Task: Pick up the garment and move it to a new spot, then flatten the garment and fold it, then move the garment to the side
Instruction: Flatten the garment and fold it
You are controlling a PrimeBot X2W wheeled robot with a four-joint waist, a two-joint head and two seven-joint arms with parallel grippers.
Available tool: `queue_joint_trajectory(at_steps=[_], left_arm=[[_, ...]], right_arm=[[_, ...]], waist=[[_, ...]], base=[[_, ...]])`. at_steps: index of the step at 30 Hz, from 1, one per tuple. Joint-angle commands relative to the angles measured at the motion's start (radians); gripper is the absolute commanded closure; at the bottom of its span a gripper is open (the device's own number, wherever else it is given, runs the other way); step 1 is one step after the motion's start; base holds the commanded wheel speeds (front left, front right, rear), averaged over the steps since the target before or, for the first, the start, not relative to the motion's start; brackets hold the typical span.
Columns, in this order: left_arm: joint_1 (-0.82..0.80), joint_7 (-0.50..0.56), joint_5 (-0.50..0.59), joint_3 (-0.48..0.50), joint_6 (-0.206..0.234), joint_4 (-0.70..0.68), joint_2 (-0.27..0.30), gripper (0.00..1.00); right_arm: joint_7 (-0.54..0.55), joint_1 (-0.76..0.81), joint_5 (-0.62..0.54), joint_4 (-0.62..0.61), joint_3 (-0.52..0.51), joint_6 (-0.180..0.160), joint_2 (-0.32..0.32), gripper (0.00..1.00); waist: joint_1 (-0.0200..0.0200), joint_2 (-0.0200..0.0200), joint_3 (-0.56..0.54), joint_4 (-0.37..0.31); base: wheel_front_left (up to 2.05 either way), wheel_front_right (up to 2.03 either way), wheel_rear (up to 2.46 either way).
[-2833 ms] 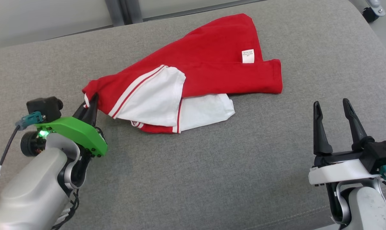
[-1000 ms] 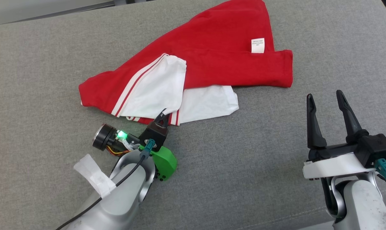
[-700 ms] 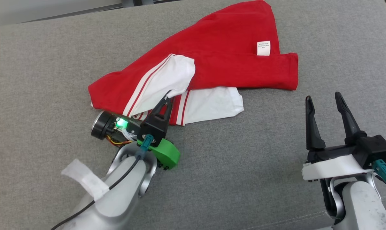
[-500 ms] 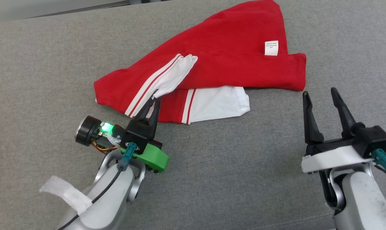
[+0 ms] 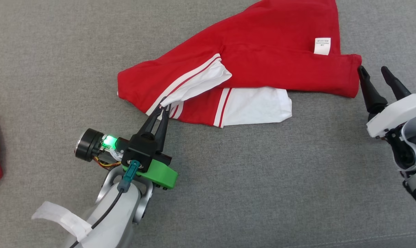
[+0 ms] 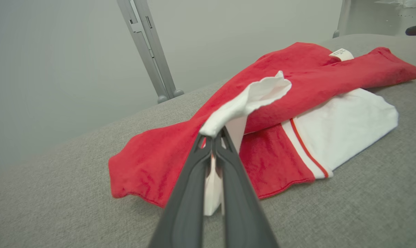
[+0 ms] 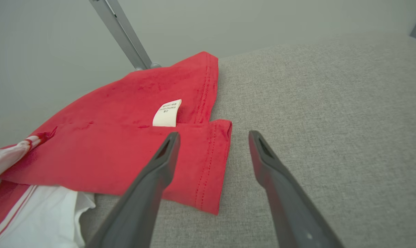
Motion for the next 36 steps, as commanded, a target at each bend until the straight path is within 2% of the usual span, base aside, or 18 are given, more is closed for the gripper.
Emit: queue_joint_trajectory(at_steps=[1,8,18,19,21,23,24,32,36], left_arm=[[-0.007,0.0,0.012,0.006,-0.005,-0.002,-0.003,1.0],[-0.008,0.0,0.031,0.018,-0.023,0.006,-0.02,1.0],[-0.023,0.0,0.056,0.035,-0.046,0.013,-0.034,1.0],[-0.026,0.0,0.06,0.036,-0.048,0.014,-0.034,1.0],[-0.03,0.0,0.067,0.039,-0.05,0.015,-0.036,1.0],[-0.032,0.0,0.069,0.042,-0.051,0.016,-0.038,1.0],[-0.032,0.0,0.071,0.043,-0.052,0.017,-0.039,1.0],[-0.044,0.0,0.054,0.08,-0.061,-0.022,-0.038,1.0],[-0.074,0.0,-0.021,0.15,-0.101,-0.083,-0.038,1.0]], right_arm=[[0.033,-0.03,0.036,0.018,0.027,-0.001,-0.035,0.0],[0.123,-0.113,0.191,0.039,0.13,-0.001,-0.125,0.0],[0.114,-0.2,0.264,0.099,0.234,-0.001,-0.166,0.0],[0.111,-0.207,0.269,0.105,0.244,-0.001,-0.168,0.15],[0.102,-0.221,0.285,0.109,0.26,-0.001,-0.169,0.55],[0.092,-0.233,0.296,0.111,0.278,-0.001,-0.174,0.8],[0.085,-0.238,0.3,0.109,0.286,-0.001,-0.176,1.0],[-0.017,-0.286,0.321,0.057,0.356,-0.001,-0.217,1.0],[-0.068,-0.331,0.308,0.017,0.39,-0.001,-0.256,1.0]], waist=[[0.0,0.0,0.021,0.02],[0.0,0.0,0.049,0.044],[0.0,0.0,0.077,0.058],[0.0,0.0,0.079,0.059],[0.0,0.0,0.082,0.059],[0.0,0.0,0.084,0.059],[0.0,0.0,0.085,0.059],[0.0,0.0,0.068,0.049],[0.0,0.0,0.053,0.042]], base=[[0.0,0.0,0.0],[0.0,0.0,0.0],[0.0,0.0,0.0],[0.0,0.0,0.0],[0.0,0.0,0.0],[0.0,0.0,0.0],[0.0,0.0,0.0],[0.0,0.0,0.0],[0.0,0.0,0.0]])
